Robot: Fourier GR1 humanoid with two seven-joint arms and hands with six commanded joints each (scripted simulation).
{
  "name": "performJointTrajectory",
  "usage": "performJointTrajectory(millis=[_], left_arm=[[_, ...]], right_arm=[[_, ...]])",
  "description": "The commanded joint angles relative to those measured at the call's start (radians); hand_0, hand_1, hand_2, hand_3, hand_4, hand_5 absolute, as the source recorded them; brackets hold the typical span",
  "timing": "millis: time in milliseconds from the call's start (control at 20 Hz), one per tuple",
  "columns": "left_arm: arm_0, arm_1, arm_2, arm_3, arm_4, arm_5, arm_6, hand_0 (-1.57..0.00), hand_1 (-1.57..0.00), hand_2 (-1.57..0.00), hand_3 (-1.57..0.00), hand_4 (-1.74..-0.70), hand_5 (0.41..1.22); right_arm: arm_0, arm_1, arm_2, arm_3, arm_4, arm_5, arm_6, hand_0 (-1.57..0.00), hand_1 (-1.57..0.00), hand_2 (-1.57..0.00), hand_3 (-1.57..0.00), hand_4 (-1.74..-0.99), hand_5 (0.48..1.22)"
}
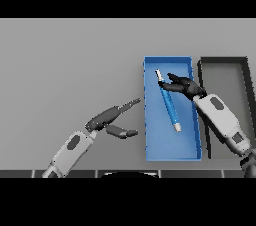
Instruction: Pick up the blue pipe and place it into the blue bin.
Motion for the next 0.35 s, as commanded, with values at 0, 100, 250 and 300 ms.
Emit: performJointTrajectory(millis=[0,100,250,300], left_arm=[[0.002,-0.005,-0.005,0.002,0.0,-0.001,0.006,0.0,0.0,0.0,0.0,-0.92,0.465],[0.002,-0.012,-0.002,0.003,0.001,0.007,0.005,0.0,0.0,0.0,0.0,-0.92,0.464],[0.044,-0.003,-0.027,-0.062,-0.007,0.014,0.005,0.0,0.0,0.0,0.0,-0.92,0.469],[0.045,0.001,-0.024,-0.081,0.005,0.012,0.02,0.0,0.0,0.0,0.0,-0.92,0.468]], right_arm=[[0.001,0.002,0.001,0.003,0.0,-0.004,0.001,-0.01,-0.01,-0.01,-0.01,-1.127,0.68],[0.002,0.004,0.004,0.013,0.004,0.003,0.002,-0.01,-0.01,-0.01,-0.01,-1.129,0.672],[0.003,0.004,0.0,0.01,-0.005,0.019,-0.002,-0.01,-0.01,-0.01,-0.01,-1.129,0.678],[-0.001,0.009,-0.001,0.008,-0.008,0.019,-0.001,-0.01,-0.01,-0.01,-0.01,-1.129,0.677]])
